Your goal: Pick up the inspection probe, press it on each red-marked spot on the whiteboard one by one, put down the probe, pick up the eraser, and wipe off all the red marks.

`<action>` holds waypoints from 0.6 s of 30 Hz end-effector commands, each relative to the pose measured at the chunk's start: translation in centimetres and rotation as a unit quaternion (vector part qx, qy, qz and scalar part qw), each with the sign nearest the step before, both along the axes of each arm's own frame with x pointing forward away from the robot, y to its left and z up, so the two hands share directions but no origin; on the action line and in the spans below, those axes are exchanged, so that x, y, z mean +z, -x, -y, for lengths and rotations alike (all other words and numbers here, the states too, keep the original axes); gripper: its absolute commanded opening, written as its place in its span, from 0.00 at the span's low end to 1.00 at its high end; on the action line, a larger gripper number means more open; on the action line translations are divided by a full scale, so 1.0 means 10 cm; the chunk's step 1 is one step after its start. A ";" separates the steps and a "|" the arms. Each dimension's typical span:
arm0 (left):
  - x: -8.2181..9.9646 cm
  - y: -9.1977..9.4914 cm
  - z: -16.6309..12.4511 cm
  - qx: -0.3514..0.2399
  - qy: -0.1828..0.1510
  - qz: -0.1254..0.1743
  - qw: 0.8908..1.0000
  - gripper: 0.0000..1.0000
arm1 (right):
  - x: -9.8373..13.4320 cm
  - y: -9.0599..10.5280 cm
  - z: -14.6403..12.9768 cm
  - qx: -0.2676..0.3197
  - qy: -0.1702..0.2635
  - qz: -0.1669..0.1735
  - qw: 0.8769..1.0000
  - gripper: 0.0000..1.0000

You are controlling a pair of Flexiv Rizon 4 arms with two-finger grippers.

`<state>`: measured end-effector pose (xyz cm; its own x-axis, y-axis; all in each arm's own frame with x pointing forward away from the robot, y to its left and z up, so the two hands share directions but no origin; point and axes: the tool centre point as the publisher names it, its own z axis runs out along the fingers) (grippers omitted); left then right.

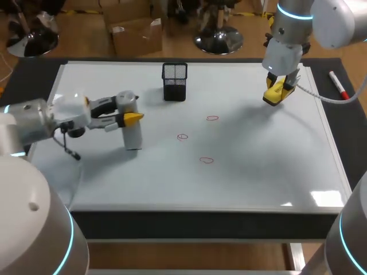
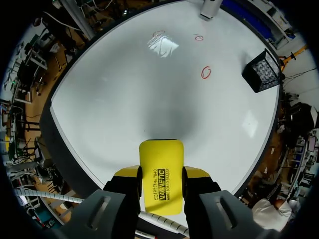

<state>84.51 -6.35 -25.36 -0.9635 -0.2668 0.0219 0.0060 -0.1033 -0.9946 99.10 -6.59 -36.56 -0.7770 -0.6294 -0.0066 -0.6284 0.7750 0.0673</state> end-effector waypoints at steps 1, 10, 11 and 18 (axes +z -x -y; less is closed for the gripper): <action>0.06 0.22 -0.29 0.066 -0.002 -0.002 0.998 0.00 | 0.01 0.00 0.01 0.001 0.001 0.000 1.000 0.00; 0.01 0.37 -0.65 0.116 0.010 -0.007 0.993 0.00 | 0.01 0.00 0.01 0.001 0.001 0.000 1.000 0.00; 0.01 0.38 -0.67 0.120 0.009 -0.007 0.993 0.00 | 0.01 0.00 0.01 0.001 0.001 0.000 1.000 0.00; 0.02 0.46 -0.83 0.136 0.008 -0.004 0.991 0.00 | 0.01 0.00 0.01 0.001 0.001 0.000 1.000 0.00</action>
